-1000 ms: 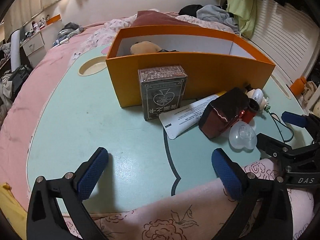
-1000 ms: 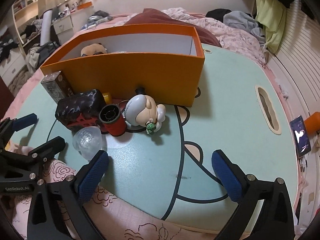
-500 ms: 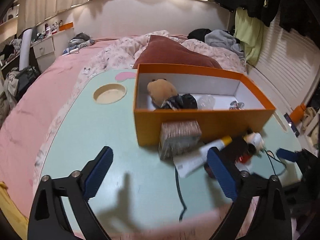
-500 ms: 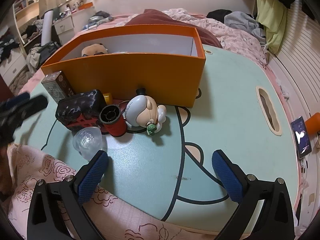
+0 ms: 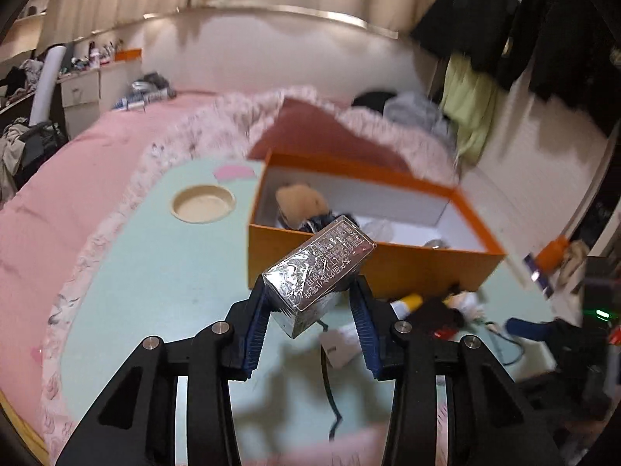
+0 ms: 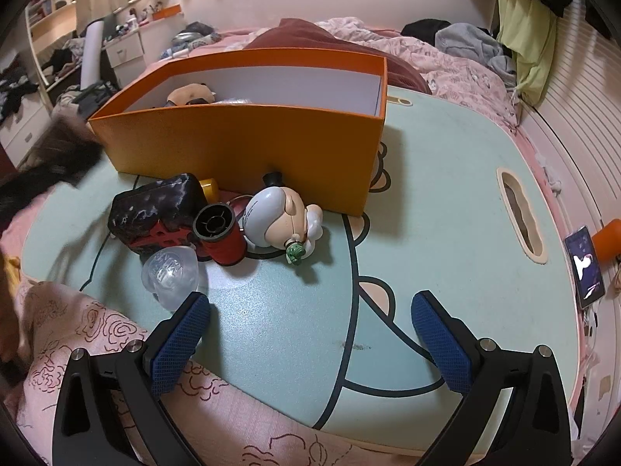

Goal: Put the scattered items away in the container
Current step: 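Grasp the silver patterned card box with the left tool while the right tool grasps the white duck, then hold the card box and duck lifted above the tray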

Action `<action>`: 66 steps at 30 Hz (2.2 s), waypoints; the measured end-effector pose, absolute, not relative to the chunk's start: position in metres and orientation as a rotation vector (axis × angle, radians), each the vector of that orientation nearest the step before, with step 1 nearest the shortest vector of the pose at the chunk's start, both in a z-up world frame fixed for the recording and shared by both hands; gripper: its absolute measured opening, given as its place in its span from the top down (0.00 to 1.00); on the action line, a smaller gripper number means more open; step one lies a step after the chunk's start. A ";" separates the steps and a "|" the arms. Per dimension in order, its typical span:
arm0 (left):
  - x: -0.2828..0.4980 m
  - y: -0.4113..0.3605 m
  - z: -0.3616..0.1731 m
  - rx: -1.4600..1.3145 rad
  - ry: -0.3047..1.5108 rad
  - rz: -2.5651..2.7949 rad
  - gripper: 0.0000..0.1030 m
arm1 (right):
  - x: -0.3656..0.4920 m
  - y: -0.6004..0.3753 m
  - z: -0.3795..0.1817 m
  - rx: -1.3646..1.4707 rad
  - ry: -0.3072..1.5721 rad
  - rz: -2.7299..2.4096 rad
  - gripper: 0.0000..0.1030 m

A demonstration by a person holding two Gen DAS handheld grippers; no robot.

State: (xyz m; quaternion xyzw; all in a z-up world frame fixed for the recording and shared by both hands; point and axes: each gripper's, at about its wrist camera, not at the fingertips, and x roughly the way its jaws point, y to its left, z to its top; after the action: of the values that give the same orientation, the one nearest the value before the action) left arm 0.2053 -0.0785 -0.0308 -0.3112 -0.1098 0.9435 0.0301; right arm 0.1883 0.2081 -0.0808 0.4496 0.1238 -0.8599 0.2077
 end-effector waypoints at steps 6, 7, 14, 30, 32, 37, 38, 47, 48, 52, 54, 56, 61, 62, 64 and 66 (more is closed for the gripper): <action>0.211 -0.089 -0.051 -1.055 -0.421 2.885 0.59 | 0.187 0.208 -0.078 1.234 0.307 -2.394 0.00; 0.209 -0.091 -0.052 -1.071 -0.427 2.882 0.59 | 0.187 0.211 -0.076 1.214 0.266 -2.386 0.01; 0.206 -0.082 -0.061 -1.129 -0.389 2.874 0.58 | 0.181 0.226 -0.066 1.169 0.078 -2.405 0.23; 0.209 -0.083 -0.057 -1.101 -0.375 2.880 0.58 | 0.160 0.194 -0.052 1.108 0.178 -2.429 0.45; 0.209 -0.082 -0.058 -1.102 -0.368 2.879 0.58 | 0.157 0.185 -0.054 1.126 0.242 -2.431 0.45; 0.207 -0.084 -0.059 -1.111 -0.385 2.870 0.58 | 0.157 0.172 -0.073 1.155 0.335 -2.395 0.59; 0.208 -0.084 -0.059 -1.111 -0.385 2.870 0.58 | 0.157 0.173 -0.074 1.151 0.331 -2.397 0.59; 0.209 -0.081 -0.058 -1.098 -0.361 2.884 0.58 | 0.182 0.208 -0.056 0.944 0.156 -2.499 0.59; 0.208 -0.080 -0.058 -1.099 -0.359 2.882 0.58 | 0.186 0.209 -0.053 0.918 0.159 -2.508 0.59; 0.208 -0.079 -0.058 -1.104 -0.356 2.881 0.58 | 0.192 0.197 -0.056 0.920 0.236 -2.490 0.59; 0.208 -0.079 -0.059 -1.108 -0.356 2.879 0.58 | 0.194 0.193 -0.057 0.921 0.260 -2.485 0.59; 0.208 -0.079 -0.059 -1.110 -0.357 2.877 0.58 | 0.197 0.193 -0.056 0.909 0.268 -2.488 0.59; 0.208 -0.079 -0.059 -1.111 -0.357 2.877 0.58 | 0.200 0.195 -0.056 0.908 0.270 -2.488 0.59; 0.208 -0.079 -0.060 -1.112 -0.358 2.876 0.58 | 0.200 0.196 -0.056 0.909 0.268 -2.488 0.59; 0.208 -0.079 -0.060 -1.116 -0.359 2.874 0.58 | 0.200 0.195 -0.056 0.908 0.269 -2.487 0.59; 0.208 -0.078 -0.061 -1.118 -0.359 2.874 0.58 | 0.200 0.195 -0.056 0.909 0.270 -2.488 0.59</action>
State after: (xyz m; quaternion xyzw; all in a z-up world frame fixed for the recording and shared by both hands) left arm 0.2079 -0.0784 -0.0606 -0.3600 -0.1157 0.9256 0.0184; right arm 0.1999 0.1954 -0.0557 0.3316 0.0986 -0.9077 0.2373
